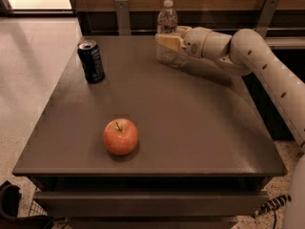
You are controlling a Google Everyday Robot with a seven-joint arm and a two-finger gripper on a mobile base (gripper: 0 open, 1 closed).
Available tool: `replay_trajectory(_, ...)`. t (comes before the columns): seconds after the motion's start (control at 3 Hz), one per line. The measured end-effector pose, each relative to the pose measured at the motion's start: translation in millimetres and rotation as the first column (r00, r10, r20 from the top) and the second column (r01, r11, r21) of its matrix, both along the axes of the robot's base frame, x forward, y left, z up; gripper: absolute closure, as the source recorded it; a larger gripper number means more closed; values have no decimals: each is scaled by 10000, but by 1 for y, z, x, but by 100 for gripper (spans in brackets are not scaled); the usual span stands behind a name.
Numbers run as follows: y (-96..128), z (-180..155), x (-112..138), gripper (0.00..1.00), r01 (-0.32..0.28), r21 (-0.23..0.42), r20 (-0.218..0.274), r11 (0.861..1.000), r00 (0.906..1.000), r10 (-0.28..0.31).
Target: Knock water bottle over
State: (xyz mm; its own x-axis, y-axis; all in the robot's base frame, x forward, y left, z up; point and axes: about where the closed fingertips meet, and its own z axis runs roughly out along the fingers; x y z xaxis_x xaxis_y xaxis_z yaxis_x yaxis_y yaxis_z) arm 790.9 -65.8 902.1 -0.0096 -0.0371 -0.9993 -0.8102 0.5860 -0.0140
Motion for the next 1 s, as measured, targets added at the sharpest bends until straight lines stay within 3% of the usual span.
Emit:
replay_trajectory(0.33, 3, 0, 0, 93, -47, 6, -5, 10000, 10000, 47)
replay_trajectory(0.67, 6, 0, 0, 100, -91, -24, -20, 10000, 10000, 91)
replay_trajectory(1.0, 7, 5, -1, 100, -267, -519, -200, 9983, 9995, 257)
